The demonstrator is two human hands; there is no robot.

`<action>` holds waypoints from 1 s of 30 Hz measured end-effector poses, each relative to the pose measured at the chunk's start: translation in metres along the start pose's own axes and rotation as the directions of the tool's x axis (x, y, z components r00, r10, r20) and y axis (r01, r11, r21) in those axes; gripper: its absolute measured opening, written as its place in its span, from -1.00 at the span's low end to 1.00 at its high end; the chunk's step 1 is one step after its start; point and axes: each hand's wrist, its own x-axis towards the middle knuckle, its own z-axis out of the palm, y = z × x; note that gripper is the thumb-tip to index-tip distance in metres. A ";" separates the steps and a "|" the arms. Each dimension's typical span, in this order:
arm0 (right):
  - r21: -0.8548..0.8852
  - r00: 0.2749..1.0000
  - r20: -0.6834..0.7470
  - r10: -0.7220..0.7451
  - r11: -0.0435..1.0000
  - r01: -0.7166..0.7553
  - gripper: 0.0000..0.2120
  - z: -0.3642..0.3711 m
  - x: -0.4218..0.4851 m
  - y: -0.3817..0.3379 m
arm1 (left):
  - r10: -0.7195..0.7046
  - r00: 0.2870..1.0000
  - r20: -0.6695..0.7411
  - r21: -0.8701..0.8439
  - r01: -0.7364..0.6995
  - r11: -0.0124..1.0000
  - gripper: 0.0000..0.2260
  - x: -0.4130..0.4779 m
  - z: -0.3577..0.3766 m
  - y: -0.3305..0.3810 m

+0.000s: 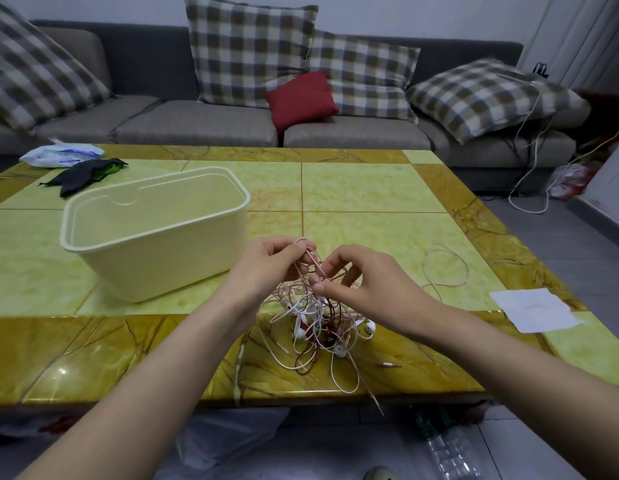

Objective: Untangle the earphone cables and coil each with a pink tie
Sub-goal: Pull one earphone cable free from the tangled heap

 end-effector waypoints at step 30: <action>0.123 0.975 -0.184 0.127 0.987 -0.105 -0.79 0.009 0.002 -0.012 | 0.080 0.991 -0.108 -0.073 -0.088 0.993 -0.83 -0.006 0.015 -0.011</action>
